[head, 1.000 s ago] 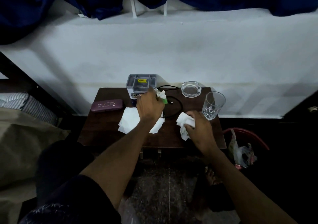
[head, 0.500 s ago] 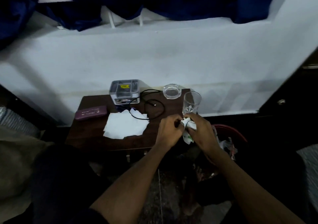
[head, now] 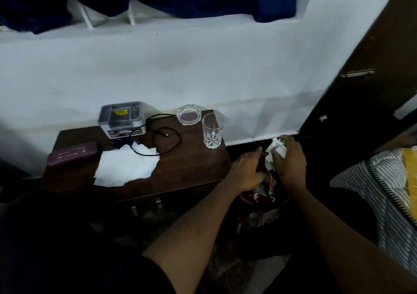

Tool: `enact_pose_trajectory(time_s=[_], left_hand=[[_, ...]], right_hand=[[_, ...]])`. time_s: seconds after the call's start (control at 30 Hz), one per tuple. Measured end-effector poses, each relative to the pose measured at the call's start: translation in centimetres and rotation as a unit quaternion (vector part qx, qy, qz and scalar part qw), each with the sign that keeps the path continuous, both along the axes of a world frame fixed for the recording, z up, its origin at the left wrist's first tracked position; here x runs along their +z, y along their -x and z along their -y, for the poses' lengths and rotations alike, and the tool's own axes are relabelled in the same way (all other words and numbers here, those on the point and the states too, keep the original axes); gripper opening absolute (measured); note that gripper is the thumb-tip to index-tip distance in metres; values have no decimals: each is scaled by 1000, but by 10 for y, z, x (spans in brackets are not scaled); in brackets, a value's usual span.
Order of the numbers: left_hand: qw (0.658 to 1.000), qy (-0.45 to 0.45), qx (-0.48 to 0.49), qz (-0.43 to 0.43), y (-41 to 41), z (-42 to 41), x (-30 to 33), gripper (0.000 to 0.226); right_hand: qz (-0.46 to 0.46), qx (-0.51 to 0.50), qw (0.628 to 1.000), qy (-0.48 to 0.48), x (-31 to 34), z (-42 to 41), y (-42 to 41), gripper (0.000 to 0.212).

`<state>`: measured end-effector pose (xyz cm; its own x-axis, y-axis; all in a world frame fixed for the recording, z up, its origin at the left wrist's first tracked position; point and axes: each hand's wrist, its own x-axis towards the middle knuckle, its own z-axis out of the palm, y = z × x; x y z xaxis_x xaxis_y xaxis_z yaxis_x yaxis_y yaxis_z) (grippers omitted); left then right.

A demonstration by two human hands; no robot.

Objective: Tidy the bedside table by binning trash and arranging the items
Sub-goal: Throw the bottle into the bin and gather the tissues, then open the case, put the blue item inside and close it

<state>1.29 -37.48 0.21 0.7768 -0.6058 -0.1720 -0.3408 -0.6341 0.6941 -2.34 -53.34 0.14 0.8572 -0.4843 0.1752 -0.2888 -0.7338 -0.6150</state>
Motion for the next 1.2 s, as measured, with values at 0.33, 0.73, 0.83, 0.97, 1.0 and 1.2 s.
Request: enact_pose_trajectory(time_s=[0.33, 0.73, 0.83, 0.97, 1.0, 1.2], left_hand=[[1000, 10, 7, 0, 0, -31, -5, 88], [917, -14, 294, 268, -10, -265, 5, 42], [888, -65, 372, 263, -13, -342, 6, 36], [846, -115, 461, 241, -13, -410, 5, 24], [839, -108, 478, 238, -12, -418, 4, 24], [834, -85, 505, 208, -14, -434, 0, 27]], right_hand=[[-174, 41, 983, 30, -17, -12, -12, 54], [-296, 43, 953, 45, 21, -43, -26, 26], [-395, 146, 904, -67, 26, -53, -29, 30], [-498, 278, 804, -170, 33, -93, -29, 35], [-494, 310, 796, -162, 34, -105, -32, 36], [-438, 444, 771, -125, 49, -184, -57, 32]])
